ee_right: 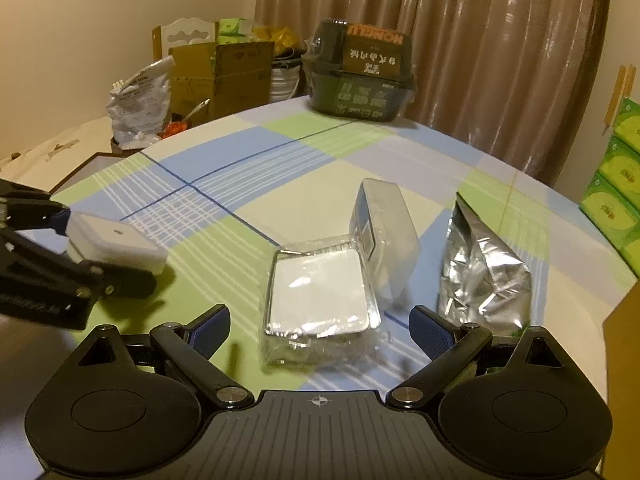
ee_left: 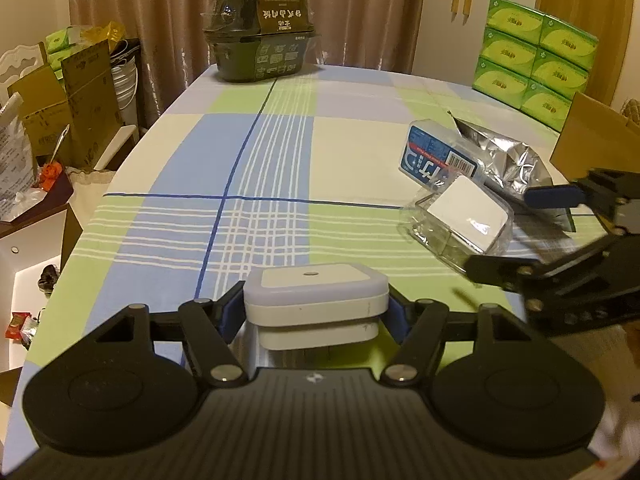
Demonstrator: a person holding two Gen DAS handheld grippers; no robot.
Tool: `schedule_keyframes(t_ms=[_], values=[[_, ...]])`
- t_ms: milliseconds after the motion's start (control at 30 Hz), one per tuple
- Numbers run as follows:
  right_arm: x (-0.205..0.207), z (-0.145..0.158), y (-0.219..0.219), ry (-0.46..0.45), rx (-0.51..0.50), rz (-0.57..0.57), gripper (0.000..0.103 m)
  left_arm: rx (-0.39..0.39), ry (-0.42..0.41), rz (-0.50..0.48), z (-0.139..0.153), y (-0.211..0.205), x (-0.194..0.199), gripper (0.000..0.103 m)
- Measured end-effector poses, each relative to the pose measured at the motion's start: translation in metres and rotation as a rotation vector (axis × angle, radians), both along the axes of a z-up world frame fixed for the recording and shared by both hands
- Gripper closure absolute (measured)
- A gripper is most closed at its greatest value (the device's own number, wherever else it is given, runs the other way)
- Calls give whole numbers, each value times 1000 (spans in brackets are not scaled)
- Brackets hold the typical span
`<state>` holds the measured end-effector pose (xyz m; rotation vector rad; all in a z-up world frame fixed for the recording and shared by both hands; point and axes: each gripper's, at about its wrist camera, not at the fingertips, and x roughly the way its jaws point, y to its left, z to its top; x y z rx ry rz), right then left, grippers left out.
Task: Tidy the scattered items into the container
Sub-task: 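Close the right gripper on the clear plastic box with white lid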
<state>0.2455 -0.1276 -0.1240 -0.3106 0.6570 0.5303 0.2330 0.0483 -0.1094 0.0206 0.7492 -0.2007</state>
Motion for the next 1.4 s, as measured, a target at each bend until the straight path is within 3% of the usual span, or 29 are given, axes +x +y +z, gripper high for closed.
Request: schedule_keyframes(t_ms=[267,600,933,1400], values=[[17,-11,5,40,12,-20,10,-24,-4,-8,-1,0,0,39],[24,-11,6,77,22,-32,39,-36,4,-10,-1,0,0,38],[9,-6,-1,91,46,-73,43,-25,-12,-10,-1,0,1,35],[-15,3,-18,107,66,-145,44,-20,-21,-25,0,-4,-1,40]])
